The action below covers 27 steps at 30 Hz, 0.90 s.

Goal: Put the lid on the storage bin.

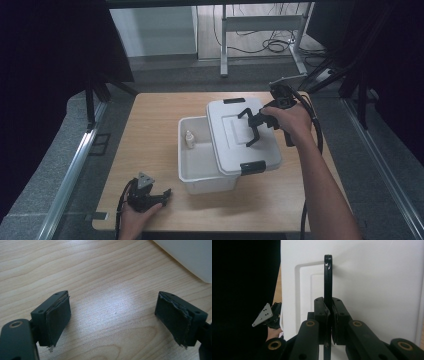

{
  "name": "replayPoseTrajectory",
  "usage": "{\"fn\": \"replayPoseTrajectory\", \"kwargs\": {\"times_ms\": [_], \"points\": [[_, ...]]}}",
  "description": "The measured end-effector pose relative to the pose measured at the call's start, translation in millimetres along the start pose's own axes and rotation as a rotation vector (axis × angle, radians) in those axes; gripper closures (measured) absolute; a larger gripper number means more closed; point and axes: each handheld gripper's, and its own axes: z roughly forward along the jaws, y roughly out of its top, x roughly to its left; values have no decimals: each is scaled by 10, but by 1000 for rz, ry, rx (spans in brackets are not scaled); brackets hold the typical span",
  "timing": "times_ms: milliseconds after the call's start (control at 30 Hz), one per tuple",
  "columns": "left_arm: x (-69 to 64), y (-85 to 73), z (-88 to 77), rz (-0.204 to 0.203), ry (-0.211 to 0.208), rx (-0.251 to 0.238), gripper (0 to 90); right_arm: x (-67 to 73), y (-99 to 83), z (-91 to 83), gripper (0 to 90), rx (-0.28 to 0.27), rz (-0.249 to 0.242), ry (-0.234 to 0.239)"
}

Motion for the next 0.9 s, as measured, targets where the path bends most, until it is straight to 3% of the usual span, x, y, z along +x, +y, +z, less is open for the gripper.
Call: {"fn": "replayPoseTrajectory", "kwargs": {"times_ms": [900], "points": [[2,1,2,4,-1,-1,129,306,44,308,840,35,4,8]]}}
